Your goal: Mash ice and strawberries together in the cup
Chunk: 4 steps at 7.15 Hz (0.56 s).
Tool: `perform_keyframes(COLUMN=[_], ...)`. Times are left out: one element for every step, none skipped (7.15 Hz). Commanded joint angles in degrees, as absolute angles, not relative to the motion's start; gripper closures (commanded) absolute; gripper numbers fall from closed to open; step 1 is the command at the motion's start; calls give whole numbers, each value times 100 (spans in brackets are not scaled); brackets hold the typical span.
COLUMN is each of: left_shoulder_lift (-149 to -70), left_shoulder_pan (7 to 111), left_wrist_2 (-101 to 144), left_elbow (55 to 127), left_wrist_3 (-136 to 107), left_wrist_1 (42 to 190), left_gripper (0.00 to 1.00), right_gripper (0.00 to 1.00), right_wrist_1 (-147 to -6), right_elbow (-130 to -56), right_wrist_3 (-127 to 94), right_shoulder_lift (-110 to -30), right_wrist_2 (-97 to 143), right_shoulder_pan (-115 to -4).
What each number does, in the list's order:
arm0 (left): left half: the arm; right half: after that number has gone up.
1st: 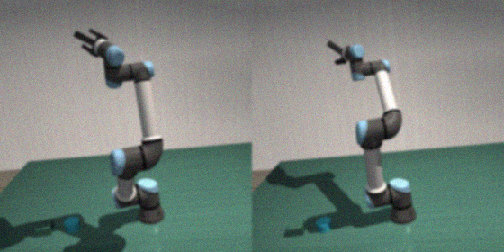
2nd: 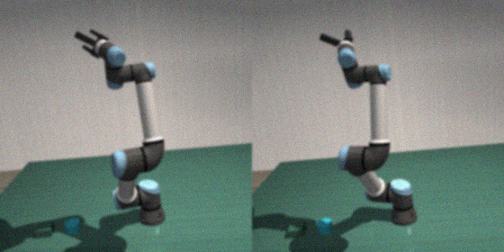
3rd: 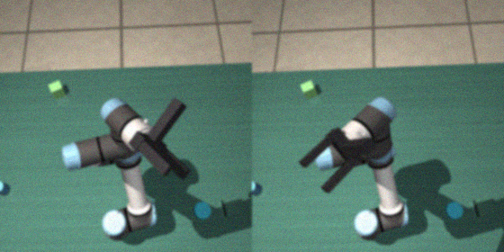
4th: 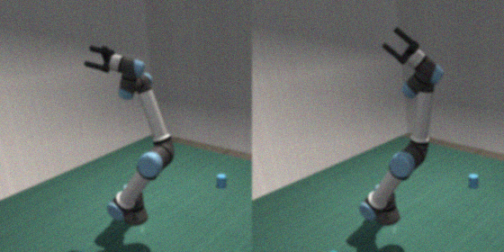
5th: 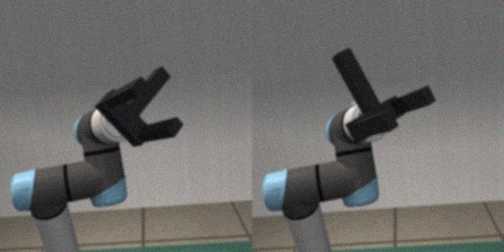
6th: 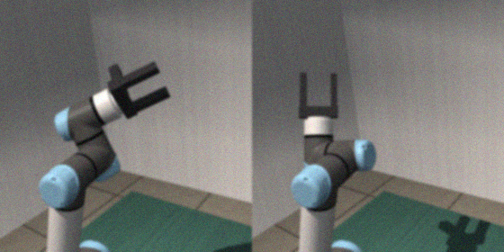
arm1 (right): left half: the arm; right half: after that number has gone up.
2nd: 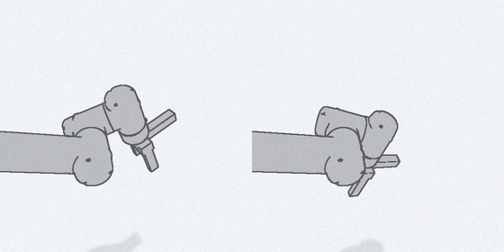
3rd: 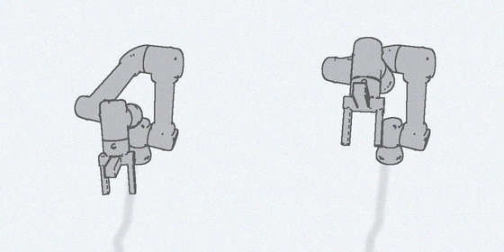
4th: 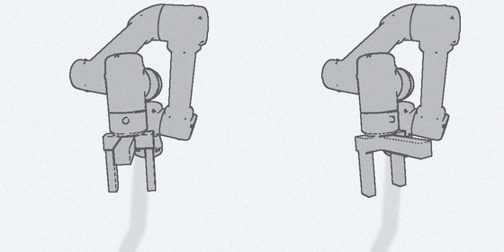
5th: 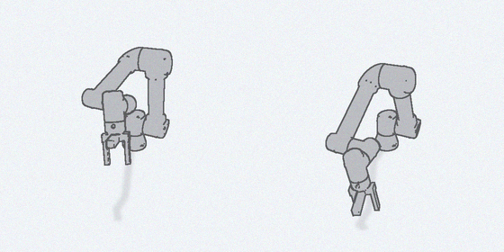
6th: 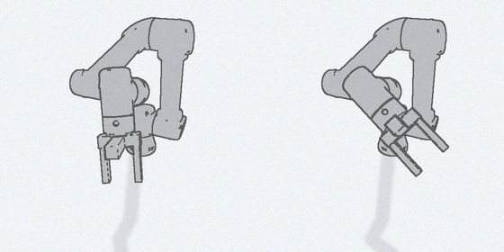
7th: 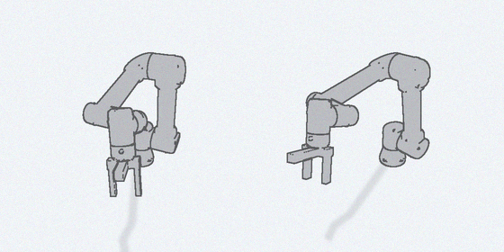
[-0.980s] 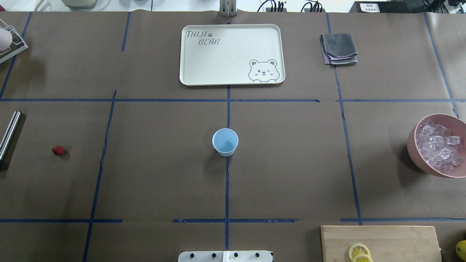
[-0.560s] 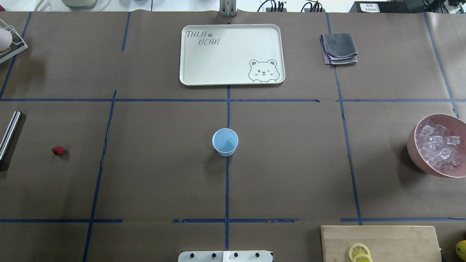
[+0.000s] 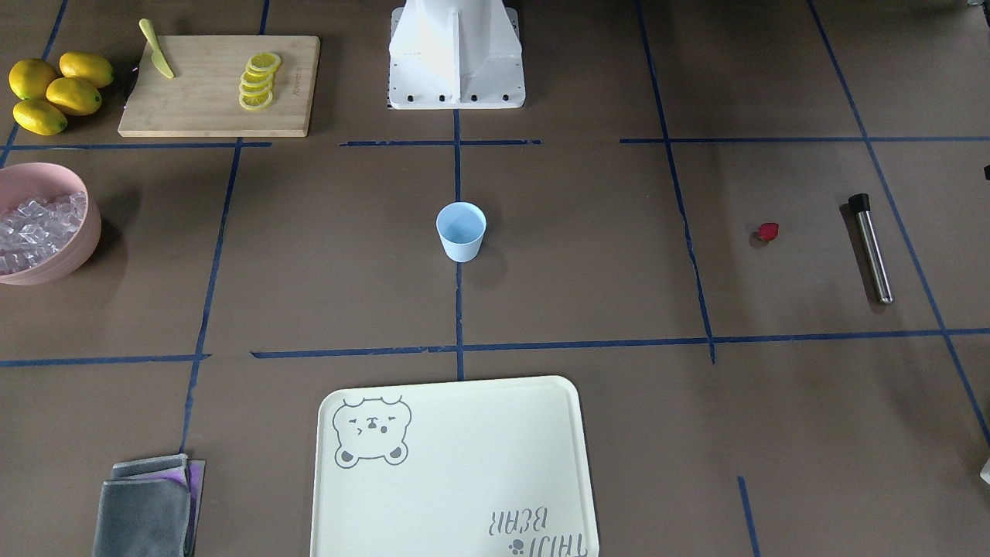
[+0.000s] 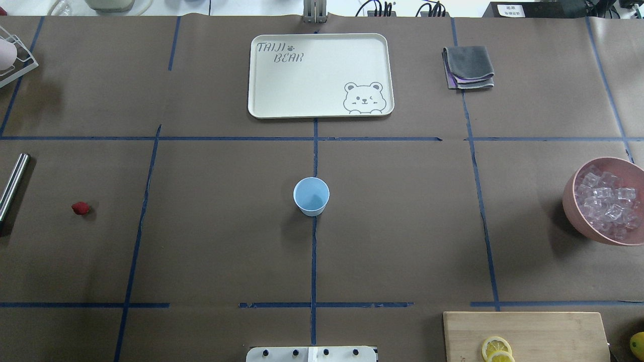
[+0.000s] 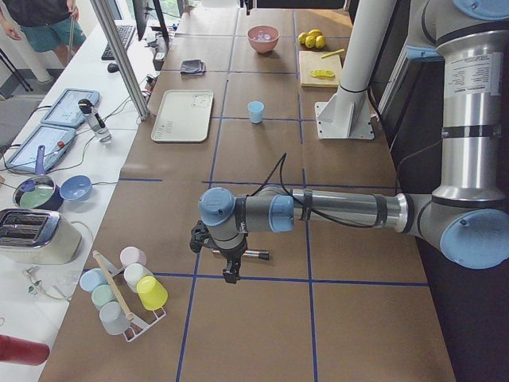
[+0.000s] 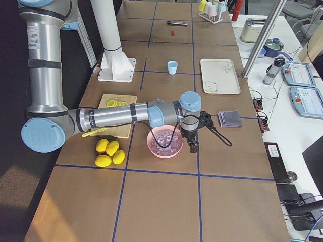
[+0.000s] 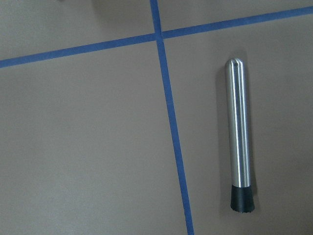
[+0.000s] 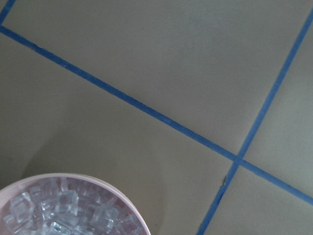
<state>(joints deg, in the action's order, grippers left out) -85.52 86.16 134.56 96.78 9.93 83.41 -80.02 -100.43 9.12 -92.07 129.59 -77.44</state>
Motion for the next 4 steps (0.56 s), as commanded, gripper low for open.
perform_keyframes(left_shoulder_lift=[-8552, -8552, -8552, -8552], left_shoulder_pan=[8613, 8605, 8604, 8604], left_wrist_2=[13465, 13465, 13465, 13465], left_elbow=[9677, 9668, 9677, 9677], left_wrist_3=[993, 993, 993, 993], left_wrist_1=[8358, 8358, 8367, 8367], left_gripper=[0, 0, 0, 0], right_gripper=[1, 1, 2, 2], right_wrist_1=[-7184, -7163, -7154, -7154], right_elbow=[-10090, -10177, -10308, -10449], right_wrist_3=[862, 339, -92, -297], right_shoulder_lift=[-9683, -9694, -9686, -9686], right_wrist_2=[12955, 12938, 12842, 12797], right_shoulder_pan=[-7253, -6929, -6621, -6462])
